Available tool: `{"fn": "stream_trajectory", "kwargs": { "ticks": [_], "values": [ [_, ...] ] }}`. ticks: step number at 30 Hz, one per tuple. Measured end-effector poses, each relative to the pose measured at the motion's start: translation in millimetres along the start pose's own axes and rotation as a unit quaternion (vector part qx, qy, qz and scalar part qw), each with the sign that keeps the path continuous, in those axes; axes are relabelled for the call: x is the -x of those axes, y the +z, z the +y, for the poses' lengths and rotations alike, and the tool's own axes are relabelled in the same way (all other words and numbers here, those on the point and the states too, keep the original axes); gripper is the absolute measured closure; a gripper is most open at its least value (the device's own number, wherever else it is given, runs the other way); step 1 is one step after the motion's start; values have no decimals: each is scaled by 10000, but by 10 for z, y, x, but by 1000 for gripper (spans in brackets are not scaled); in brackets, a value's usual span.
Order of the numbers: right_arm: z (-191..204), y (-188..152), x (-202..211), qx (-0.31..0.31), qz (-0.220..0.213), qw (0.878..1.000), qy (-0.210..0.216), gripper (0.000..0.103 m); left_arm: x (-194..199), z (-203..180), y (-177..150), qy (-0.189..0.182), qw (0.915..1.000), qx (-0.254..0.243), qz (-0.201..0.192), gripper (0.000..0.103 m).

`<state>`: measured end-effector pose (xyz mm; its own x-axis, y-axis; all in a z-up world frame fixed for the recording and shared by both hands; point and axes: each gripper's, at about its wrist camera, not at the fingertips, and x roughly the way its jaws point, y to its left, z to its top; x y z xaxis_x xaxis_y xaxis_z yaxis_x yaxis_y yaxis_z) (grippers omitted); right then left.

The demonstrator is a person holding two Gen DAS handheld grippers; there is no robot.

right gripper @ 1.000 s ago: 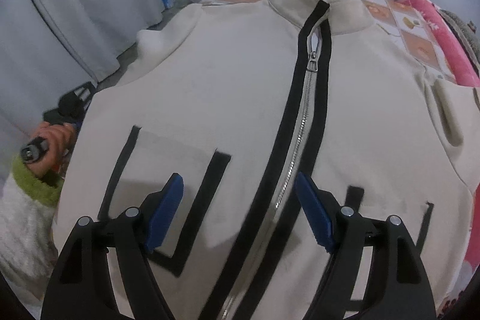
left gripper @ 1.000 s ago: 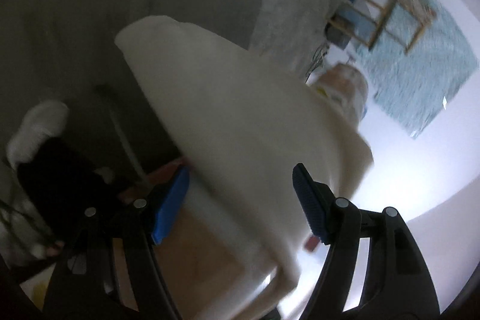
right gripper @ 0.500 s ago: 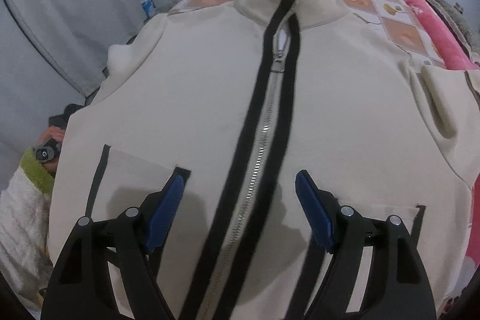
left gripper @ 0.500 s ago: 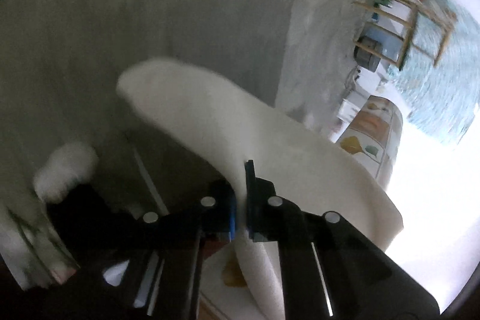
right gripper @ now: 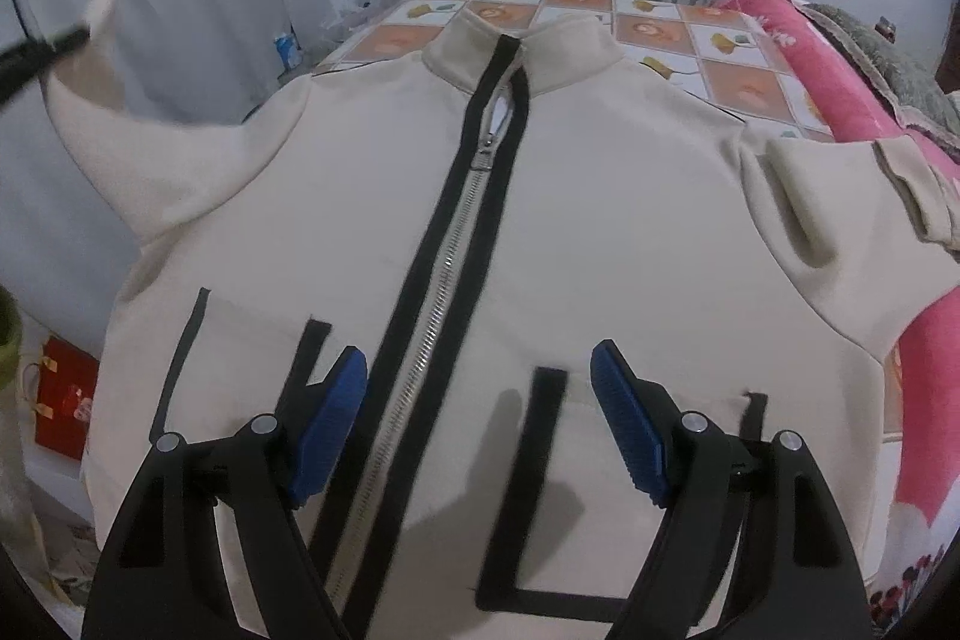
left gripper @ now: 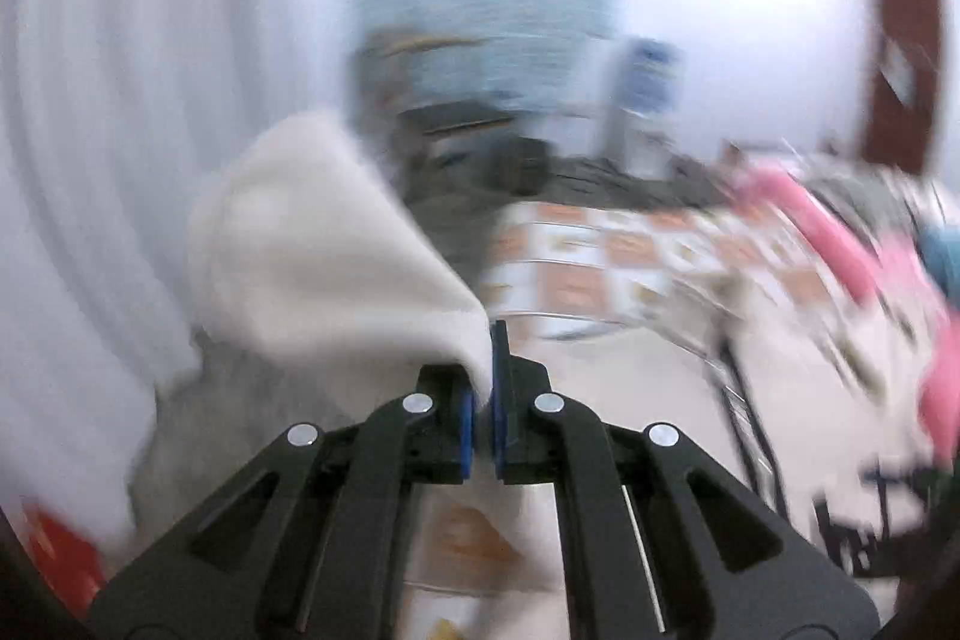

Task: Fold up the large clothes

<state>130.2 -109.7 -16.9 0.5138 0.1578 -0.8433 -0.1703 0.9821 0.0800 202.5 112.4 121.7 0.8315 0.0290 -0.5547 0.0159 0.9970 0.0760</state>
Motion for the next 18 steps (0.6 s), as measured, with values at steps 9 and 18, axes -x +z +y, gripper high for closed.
{"fn": "stream_trajectory", "kwargs": {
  "ticks": [9, 18],
  "values": [
    [-217, -168, -10, -171, 173, 9995, 185, 28, -419, -1222, -949, -824, 9808, -696, 1626, 57],
    [-287, -261, -213, -17, 491, 9984, 286, 28, -115, -871, -1256, -855, 9841, 317, 1523, 36]
  ]
}}
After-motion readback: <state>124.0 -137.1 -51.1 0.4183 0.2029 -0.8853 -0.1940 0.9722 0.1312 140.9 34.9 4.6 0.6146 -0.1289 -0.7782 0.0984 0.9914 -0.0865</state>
